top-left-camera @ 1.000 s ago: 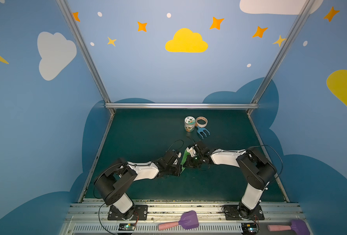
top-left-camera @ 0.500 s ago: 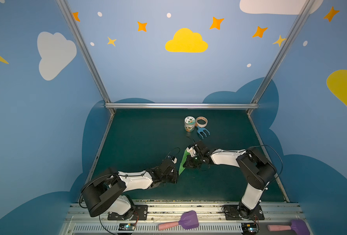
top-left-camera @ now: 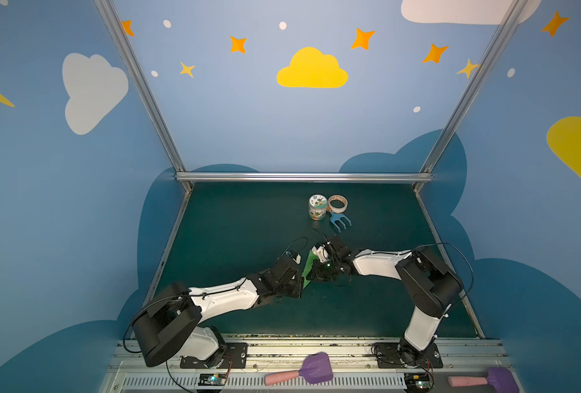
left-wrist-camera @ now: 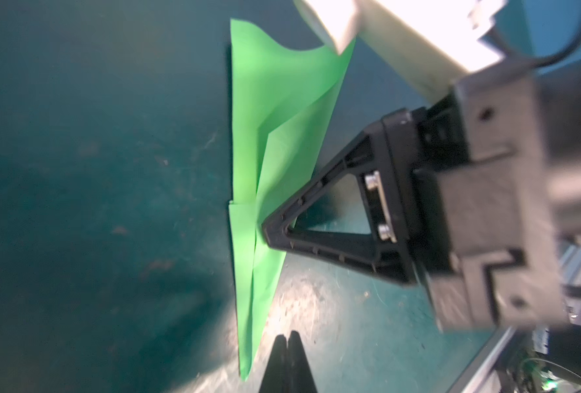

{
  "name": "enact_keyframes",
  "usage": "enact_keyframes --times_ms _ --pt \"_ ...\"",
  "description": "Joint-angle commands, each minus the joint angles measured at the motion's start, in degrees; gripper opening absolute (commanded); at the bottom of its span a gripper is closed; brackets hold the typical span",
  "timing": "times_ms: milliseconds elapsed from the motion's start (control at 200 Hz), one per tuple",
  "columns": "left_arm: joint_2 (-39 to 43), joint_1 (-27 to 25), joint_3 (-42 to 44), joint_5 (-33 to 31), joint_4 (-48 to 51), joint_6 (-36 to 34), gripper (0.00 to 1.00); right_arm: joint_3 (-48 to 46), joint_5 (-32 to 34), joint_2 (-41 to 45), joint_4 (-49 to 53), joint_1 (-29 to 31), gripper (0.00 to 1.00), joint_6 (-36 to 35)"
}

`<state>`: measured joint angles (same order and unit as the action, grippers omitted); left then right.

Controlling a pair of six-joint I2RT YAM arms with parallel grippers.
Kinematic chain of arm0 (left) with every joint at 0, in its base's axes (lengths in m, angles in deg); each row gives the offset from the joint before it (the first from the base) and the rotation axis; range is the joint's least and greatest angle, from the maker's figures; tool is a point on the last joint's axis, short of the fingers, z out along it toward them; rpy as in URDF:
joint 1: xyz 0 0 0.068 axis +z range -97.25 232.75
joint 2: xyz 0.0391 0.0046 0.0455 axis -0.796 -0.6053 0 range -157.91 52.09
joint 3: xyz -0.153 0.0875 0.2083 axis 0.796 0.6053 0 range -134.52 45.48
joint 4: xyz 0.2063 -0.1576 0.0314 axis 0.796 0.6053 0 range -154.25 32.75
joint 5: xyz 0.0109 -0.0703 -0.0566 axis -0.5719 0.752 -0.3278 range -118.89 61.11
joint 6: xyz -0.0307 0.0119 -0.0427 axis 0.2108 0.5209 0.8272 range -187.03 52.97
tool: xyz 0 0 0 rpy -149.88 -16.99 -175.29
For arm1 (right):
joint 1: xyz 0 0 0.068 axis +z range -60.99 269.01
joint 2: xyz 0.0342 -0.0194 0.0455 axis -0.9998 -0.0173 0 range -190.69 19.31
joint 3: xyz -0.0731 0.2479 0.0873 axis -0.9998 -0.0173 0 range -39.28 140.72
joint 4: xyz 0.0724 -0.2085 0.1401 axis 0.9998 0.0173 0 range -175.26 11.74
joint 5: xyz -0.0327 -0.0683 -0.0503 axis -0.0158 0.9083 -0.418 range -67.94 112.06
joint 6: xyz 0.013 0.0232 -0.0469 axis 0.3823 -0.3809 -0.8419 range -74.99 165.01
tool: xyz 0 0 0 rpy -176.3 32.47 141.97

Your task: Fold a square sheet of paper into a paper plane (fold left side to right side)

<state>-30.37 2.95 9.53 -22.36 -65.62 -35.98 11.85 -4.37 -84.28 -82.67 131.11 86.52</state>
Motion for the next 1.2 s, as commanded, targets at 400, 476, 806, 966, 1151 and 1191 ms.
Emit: enact_keyframes --times_ms 400,476,806,966,1151,1191 --pt "-7.2 1.1 -0.7 2.9 -3.8 -2.0 0.03 -2.3 2.8 -3.0 2.3 0.3 0.0 -0.4" --pt "-6.9 1.1 -0.4 3.1 -4.0 -1.9 0.03 -2.3 2.8 -3.0 2.2 0.3 0.0 -0.4" --pt "-5.4 1.0 -0.8 3.5 -4.2 -2.0 0.03 -2.3 2.7 -3.1 2.3 0.4 0.0 -0.3" --pt "-6.8 1.0 0.1 3.5 -5.3 -1.7 0.03 -2.1 2.7 -3.2 2.4 0.4 0.0 -0.3" --pt "-7.3 1.0 2.0 2.7 -6.4 -1.1 0.03 -1.9 2.5 -3.1 2.7 0.4 0.0 -0.4" --pt "-7.3 1.0 2.5 2.7 -6.6 -1.0 0.03 -1.9 2.5 -3.1 2.7 0.4 0.0 -0.4"
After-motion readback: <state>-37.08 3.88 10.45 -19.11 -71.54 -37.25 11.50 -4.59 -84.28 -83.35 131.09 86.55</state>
